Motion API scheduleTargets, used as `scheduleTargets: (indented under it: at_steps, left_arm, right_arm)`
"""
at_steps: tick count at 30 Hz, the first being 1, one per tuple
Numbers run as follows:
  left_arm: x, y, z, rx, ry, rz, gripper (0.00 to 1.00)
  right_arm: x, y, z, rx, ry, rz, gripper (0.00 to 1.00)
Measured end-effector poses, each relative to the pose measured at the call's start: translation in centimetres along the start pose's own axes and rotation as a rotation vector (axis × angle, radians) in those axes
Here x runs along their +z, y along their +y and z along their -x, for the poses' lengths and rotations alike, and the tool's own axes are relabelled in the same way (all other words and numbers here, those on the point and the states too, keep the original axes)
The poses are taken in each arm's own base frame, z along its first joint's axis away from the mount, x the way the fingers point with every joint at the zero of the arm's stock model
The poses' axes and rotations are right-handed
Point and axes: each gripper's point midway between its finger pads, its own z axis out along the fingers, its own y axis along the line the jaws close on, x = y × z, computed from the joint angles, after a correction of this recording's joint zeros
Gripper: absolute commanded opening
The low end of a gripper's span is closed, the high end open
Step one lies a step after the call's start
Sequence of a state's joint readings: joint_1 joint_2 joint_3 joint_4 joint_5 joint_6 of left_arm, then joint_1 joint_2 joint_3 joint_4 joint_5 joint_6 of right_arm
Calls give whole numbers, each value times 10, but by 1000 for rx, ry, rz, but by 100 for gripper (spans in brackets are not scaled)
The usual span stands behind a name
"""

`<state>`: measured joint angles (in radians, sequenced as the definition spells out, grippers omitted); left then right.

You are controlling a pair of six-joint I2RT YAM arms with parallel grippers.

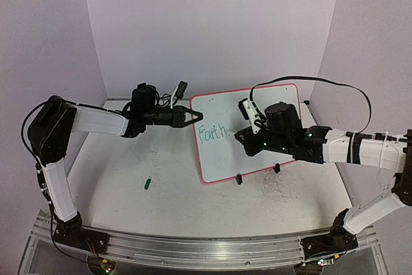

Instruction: Write a sentence on the whiteboard

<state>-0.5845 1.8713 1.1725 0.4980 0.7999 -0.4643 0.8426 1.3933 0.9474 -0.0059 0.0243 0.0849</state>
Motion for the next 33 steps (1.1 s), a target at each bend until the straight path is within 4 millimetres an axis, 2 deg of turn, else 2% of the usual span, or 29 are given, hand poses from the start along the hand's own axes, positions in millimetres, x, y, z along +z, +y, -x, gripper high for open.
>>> scheduleTargets:
  at_steps: [16, 25, 33]
  left_arm:
    - [1, 0, 0, -8, -3, 6, 0]
    - [1, 0, 0, -8, -3, 6, 0]
    - [1, 0, 0, -8, -3, 6, 0]
  right_arm:
    - [-3, -19, 11, 1, -30, -115, 0]
    - [-3, -23, 11, 3, -34, -139, 0]
    - [-3, -19, 14, 8, -46, -111, 0]
